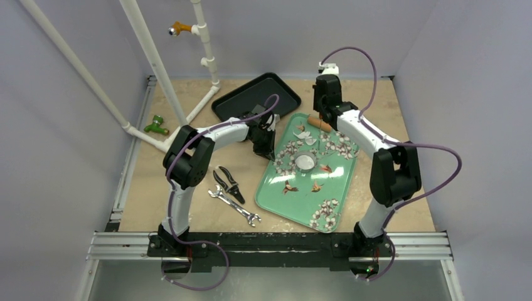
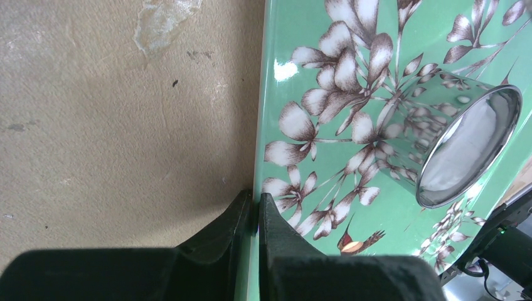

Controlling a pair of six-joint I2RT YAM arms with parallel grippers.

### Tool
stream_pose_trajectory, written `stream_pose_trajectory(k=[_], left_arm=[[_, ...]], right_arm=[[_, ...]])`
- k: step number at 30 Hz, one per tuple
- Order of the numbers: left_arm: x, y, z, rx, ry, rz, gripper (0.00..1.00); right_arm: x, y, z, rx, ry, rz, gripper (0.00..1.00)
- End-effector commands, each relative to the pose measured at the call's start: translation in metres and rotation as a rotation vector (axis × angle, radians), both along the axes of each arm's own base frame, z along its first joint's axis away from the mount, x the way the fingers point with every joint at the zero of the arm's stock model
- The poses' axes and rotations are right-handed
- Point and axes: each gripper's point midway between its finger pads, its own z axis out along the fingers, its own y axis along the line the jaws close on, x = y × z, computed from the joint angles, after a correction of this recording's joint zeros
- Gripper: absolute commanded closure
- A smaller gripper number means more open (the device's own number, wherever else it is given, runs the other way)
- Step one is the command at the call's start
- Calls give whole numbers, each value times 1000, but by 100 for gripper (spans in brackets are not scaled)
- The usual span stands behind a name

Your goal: Roll out the dumpling wrappers from the dough

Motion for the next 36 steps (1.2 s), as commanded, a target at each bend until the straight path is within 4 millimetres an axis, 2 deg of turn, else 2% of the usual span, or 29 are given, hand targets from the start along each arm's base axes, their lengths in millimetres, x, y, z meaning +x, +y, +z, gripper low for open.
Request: stream_pose_trajectory(k=[1, 6, 13, 20, 21, 26, 31, 36], left_arm=[[5, 6, 1, 17, -10, 17, 96], [7, 8, 1, 18, -13, 24, 95], [9, 10, 1, 17, -11, 31, 95], [12, 15, 1, 21, -18, 41, 95], [12, 15, 0, 22, -18, 42, 95], [14, 16, 0, 23, -21, 45, 95], [16, 19, 0, 25, -22, 53, 95], [16, 19, 0, 24, -22, 53, 95]], right_arm=[[19, 18, -1, 82, -46, 28, 100], [39, 21, -11, 82, -44, -10, 100], [61, 21, 7, 143, -160, -84, 100], [86, 20, 10, 121, -219, -135, 100], [92, 21, 16, 113, -233, -140, 100], [114, 37, 22, 101, -242, -117, 100], [119, 57, 33, 123, -264, -87, 100], [112, 55, 62, 128, -301, -74, 100]])
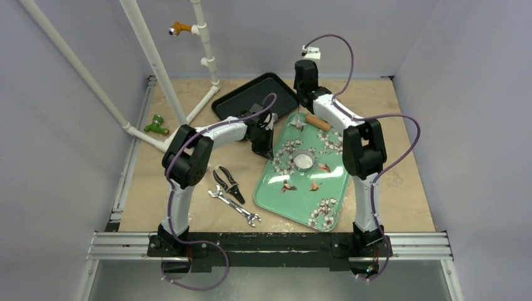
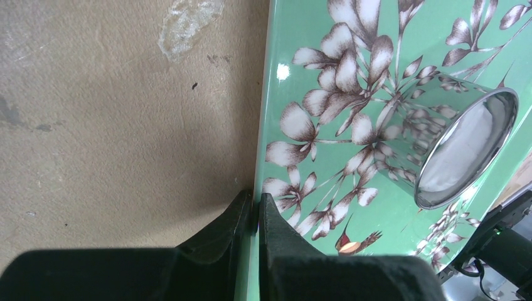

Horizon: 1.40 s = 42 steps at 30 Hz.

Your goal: Roll out the dumpling wrappers from the dough

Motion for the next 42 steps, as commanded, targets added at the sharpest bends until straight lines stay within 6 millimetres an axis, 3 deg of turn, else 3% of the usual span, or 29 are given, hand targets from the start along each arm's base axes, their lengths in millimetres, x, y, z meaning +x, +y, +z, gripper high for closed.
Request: stream_pose_trajectory(k=[1, 3, 9, 12, 14, 18, 21, 24, 29, 33, 37, 38, 41, 42], left_arm=[[12, 13, 0, 27, -28, 37, 95], [12, 12, 0, 26, -26, 38, 95], [12, 11, 0, 23, -23, 38, 95], [12, 11, 1, 20, -24, 33, 94], [11, 6, 5, -4, -27, 6, 86], [17, 1, 23, -23, -61, -39, 72], [26, 1, 41, -8, -117, -82, 70], [34, -3, 63, -24, -175, -132, 68], [35, -27, 122, -180, -318, -294, 57], [26, -39, 194, -297, -515, -495, 45], [11, -48, 268, -388, -699, -656, 32], [6, -51, 285, -422, -732, -676, 28], [-9, -66, 318, -508, -773, -703, 2], [-14, -72, 324, -530, -780, -714, 0]], right_arm=[[-4, -2, 78, 32, -147, 5, 100], [-12, 3, 87, 40, -156, 50, 100], [-32, 3, 86, 25, -115, 109, 100], [-46, -1, 106, 47, -154, 118, 100], [-56, -2, 122, 55, -179, 137, 100], [-79, -14, 149, 29, -207, 169, 100], [-106, -36, 166, 21, -259, 176, 100], [-132, -46, 166, 2, -297, 257, 100], [-160, -51, 162, 31, -249, 268, 100], [-179, -52, 172, 190, -279, 230, 100], [-193, -47, 195, 371, -372, 179, 100], [-196, -45, 199, 409, -380, 163, 100], [-209, -31, 211, 507, -439, 139, 100], [-214, -26, 216, 527, -458, 133, 100]])
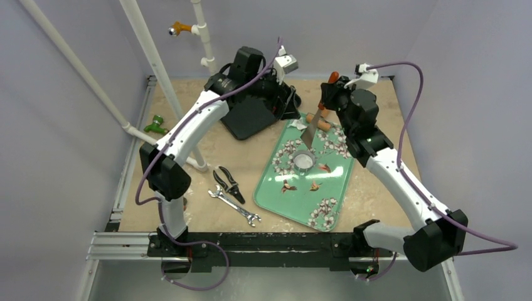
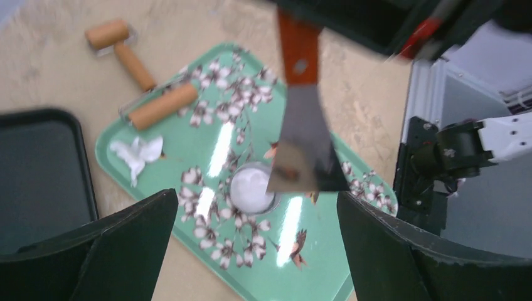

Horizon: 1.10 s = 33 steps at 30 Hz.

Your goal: Roll out the dumpling wrappers from the dough

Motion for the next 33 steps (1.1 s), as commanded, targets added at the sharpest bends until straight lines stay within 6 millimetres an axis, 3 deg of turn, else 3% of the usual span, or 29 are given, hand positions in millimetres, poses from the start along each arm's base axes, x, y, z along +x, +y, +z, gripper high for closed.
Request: stream_pose_trajectory(k=[1, 4, 9, 11, 14, 19, 24, 26, 29, 31, 32, 33], left_arm=[[-42, -26, 70, -156, -124, -181, 0], [-46, -40, 78, -200, -99, -182, 0], [-30, -48, 73, -177, -155, -120, 0], [-22, -48, 67, -154, -197, -108, 5], [-14, -47, 64, -137, -236, -95, 19], [-8, -50, 68, -149, -279, -102, 32], [-5, -51, 61, -141, -274, -102, 47], [-4, -51, 61, -140, -276, -102, 61], [-2, -47, 62, -136, -279, -98, 98], [-2, -42, 58, -117, -279, -111, 100], [-3, -38, 56, -105, -282, -123, 100], [-3, -34, 54, -92, -291, -135, 100]], right_arm=[[-20, 18, 51, 234, -152, -39, 100], [-23, 24, 56, 277, -157, -47, 100], [-28, 37, 57, 338, -154, -1, 100], [-30, 40, 57, 363, -148, 13, 100], [-32, 48, 56, 388, -137, 47, 100], [-31, 50, 41, 410, -92, 32, 100], [-31, 61, 43, 420, -91, 84, 100], [-29, 64, 39, 411, -67, 88, 100], [-33, 74, 33, 394, -31, 146, 100], [-33, 76, 27, 326, 22, 181, 100], [-34, 76, 24, 289, 64, 202, 91], [-34, 73, 20, 251, 112, 218, 73]])
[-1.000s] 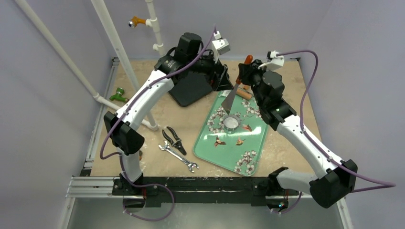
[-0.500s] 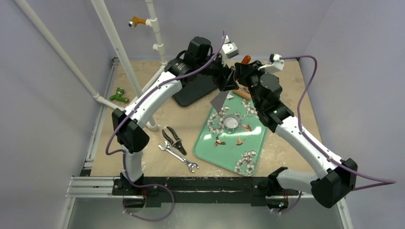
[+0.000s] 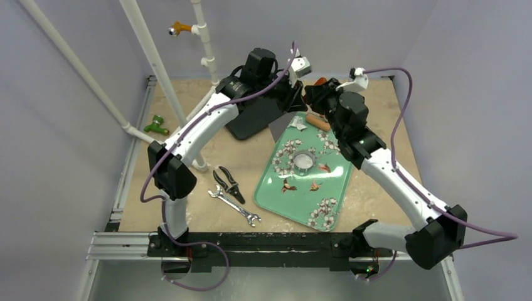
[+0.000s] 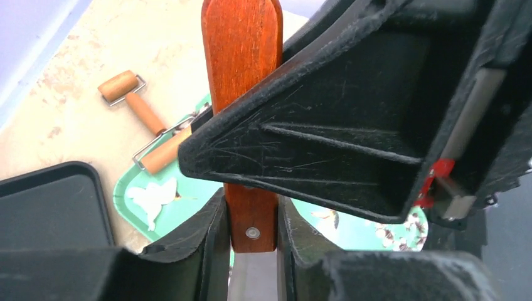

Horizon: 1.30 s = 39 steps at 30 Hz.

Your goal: Roll out the dumpling wrappers from the dough

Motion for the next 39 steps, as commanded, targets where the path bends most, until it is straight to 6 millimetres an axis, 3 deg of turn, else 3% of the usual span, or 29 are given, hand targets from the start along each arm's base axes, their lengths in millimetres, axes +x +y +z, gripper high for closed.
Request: stream_pose_trajectory(k=[1, 6, 8, 14, 18, 21, 25, 33, 36, 39], left_arm=[[5, 14, 10, 18, -121, -57, 100], [-3, 48, -11, 199, -394, -227, 100], [-11, 64, -18, 281, -530, -311, 100], [-36, 88, -40, 419, -703, -522, 100], [-48, 94, -44, 457, -744, -632, 100], [-66, 101, -53, 486, -739, -745, 100], [-63, 94, -52, 483, -763, -726, 100], [-54, 81, -46, 457, -791, -683, 100], [-55, 79, -48, 455, -788, -691, 100], [-56, 80, -51, 454, -744, -679, 100]], right_arm=[[-12, 9, 4, -113, 118, 194, 52], [-37, -28, -7, -166, 261, 335, 12], [-49, -35, -12, -197, 309, 384, 7], [-89, 3, -21, -169, 320, 738, 14], [-91, -2, -31, -290, 318, 772, 16], [-93, 5, -32, -252, 311, 813, 16], [-99, 23, -48, -164, 376, 935, 21], [-113, 64, -69, -147, 412, 1010, 19], [-117, 73, -78, -162, 432, 1017, 22], [-107, 65, -74, -301, 396, 906, 21]])
